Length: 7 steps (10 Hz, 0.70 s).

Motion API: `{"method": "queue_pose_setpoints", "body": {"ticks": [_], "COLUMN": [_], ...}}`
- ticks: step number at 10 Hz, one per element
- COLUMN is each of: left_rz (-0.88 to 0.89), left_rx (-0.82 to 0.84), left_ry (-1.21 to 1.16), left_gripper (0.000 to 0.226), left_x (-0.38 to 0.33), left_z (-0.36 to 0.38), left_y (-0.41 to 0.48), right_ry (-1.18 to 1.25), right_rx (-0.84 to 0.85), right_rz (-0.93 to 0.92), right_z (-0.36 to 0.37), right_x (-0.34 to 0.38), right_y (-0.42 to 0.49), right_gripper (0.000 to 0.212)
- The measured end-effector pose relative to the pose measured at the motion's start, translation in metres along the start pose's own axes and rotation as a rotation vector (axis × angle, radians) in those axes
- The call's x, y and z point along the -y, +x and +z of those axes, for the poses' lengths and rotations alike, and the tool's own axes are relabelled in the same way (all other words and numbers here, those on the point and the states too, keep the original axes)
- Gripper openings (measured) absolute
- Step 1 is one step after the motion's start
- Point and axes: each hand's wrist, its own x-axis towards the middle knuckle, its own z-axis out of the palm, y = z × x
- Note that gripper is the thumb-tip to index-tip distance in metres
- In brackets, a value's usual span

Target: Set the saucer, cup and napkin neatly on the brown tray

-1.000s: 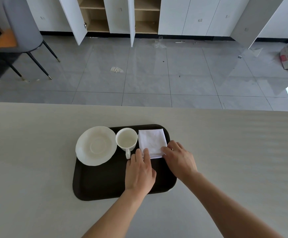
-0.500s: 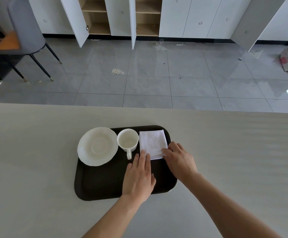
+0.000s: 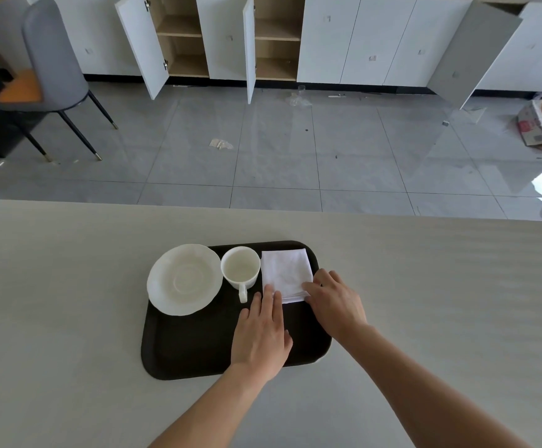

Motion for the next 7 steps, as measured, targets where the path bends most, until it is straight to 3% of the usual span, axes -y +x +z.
{"method": "queue_pose_setpoints", "body": {"ticks": [3, 7], "left_rz": [-0.024, 0.046], "left_rx": [0.004, -0.085], "left_ry": [-0.021, -0.020], "left_gripper": [0.075, 0.060], "left_x": [0.000, 0.001], "left_z": [0.002, -0.024], "left_y": [0.000, 0.006], "right_ry": [0.014, 0.069], "right_rx": [-0.004, -0.005], "right_rz": [0.014, 0.070], "right_z": [0.002, -0.015], "right_x": [0.000, 0.010], "right_y": [0.000, -0.005], "right_gripper": [0.006, 0.024]}}
